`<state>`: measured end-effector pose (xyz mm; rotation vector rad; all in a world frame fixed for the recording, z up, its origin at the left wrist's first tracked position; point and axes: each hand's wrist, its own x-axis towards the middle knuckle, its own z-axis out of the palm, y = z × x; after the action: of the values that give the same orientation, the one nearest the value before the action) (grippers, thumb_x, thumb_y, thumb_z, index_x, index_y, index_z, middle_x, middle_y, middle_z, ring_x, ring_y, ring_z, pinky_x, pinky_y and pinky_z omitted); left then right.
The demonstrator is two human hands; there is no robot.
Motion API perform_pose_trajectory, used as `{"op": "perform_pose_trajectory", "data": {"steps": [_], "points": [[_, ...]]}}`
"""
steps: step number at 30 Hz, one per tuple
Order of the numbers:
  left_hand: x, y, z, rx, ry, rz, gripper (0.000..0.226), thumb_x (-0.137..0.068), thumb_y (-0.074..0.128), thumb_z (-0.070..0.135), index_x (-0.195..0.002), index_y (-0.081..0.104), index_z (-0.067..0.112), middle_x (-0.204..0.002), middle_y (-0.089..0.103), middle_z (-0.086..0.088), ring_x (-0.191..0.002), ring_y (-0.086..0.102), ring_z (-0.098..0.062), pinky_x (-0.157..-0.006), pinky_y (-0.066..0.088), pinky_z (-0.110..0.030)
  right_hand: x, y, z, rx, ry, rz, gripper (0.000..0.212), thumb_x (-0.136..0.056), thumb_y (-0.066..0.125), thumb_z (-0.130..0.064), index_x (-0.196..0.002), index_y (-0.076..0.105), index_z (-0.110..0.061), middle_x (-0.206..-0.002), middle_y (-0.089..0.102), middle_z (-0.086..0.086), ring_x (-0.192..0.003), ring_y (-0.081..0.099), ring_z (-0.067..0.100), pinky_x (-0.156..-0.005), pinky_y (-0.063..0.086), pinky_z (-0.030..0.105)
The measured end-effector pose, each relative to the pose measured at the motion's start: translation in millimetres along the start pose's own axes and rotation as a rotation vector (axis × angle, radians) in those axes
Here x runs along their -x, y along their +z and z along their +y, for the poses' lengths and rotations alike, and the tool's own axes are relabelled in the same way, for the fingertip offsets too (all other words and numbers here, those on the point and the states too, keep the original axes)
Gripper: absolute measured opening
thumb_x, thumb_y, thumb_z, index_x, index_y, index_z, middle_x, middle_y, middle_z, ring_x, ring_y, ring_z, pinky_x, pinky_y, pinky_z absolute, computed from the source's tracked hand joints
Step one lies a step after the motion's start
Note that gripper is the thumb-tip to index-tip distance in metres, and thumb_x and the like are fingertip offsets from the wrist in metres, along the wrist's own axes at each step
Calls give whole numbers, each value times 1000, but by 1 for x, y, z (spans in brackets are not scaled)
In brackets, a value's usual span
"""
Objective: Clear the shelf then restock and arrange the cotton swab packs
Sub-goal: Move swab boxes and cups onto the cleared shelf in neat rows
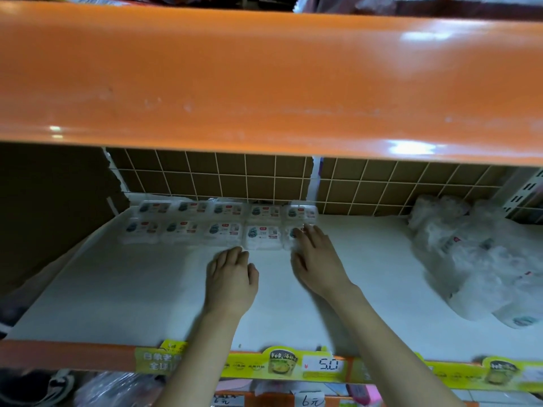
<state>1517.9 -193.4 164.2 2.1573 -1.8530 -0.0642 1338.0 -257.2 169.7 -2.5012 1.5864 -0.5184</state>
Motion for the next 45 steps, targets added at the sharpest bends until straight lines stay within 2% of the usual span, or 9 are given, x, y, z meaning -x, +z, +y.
{"op": "perform_pose_trajectory", "data": {"steps": [7, 12, 14, 22, 31, 34, 38, 41, 45], "points": [[0, -2, 0, -6, 11, -29, 48, -83, 35, 31, -98, 72, 4, -106, 69, -14, -98, 64, -34, -82, 51, -45, 19, -6, -4, -17, 103, 14, 62, -86, 39, -31, -142, 36, -3, -146, 38, 18, -135, 33, 36, -111, 29, 50], [-1, -7, 4, -46, 20, -107, 45, -99, 31, 32, -137, 46, 12, -147, 39, -5, -135, 33, -24, -109, 27, -35, 55, -8, -1, -57, 181, 56, 64, -86, 34, -39, -139, 39, -2, -145, 39, 16, -132, 35, 35, -108, 32, 49], [-2, -9, 4, -50, 24, -127, 48, -99, 31, 36, -140, 42, 15, -151, 33, -2, -138, 27, -21, -110, 24, -33, 64, -12, -1, -95, 226, 71, 67, -84, 33, -39, -137, 40, 0, -143, 39, 19, -132, 35, 37, -108, 32, 48], [10, -20, 40, 3, 75, -120, 41, -96, 40, 39, -121, 60, 14, -132, 53, -2, -122, 46, -23, -100, 38, -33, 66, -21, 4, -117, 210, -1, 57, -86, 42, -30, -130, 49, 5, -135, 48, 25, -124, 45, 40, -108, 34, 43], [44, -14, 105, 74, -66, -55, 43, -94, 45, 37, -122, 61, 9, -132, 54, -9, -121, 47, -29, -98, 39, -35, 66, -55, 38, -5, -41, -138, 54, -97, 40, -33, -145, 30, -9, -153, 26, 10, -139, 21, 26, -112, 13, 32], [60, -10, 137, 167, -100, 14, 44, -88, 49, 34, -111, 67, 1, -116, 62, -18, -107, 56, -38, -88, 46, -41, 91, -89, 67, 8, -83, -102, 54, -94, 43, -30, -143, 33, -8, -151, 29, 12, -139, 22, 29, -113, 13, 37], [83, -6, 183, 179, -126, 48, 42, -81, 50, 33, -101, 70, 2, -104, 66, -17, -96, 60, -39, -78, 50, -44, 129, -127, 105, -27, -74, 70, 56, -75, 38, -29, -116, 60, 2, -120, 61, 22, -113, 56, 42, -96, 43, 52], [101, -6, 213, 154, -98, 23, 34, -88, 54, 32, -109, 68, 8, -115, 63, -11, -105, 56, -35, -84, 45, -40, 153, -150, 126, -52, -62, 165, 52, -75, 39, -29, -113, 61, -1, -117, 61, 18, -110, 56, 39, -100, 39, 45], [111, -13, 239, 166, -49, 10, 39, -93, 47, 38, -121, 61, 15, -125, 58, -3, -116, 50, -26, -92, 39, -36, 174, -169, 147, -89, -5, 251, 52, -80, 40, -30, -119, 58, -3, -123, 58, 16, -117, 49, 36, -101, 39, 51]]}}
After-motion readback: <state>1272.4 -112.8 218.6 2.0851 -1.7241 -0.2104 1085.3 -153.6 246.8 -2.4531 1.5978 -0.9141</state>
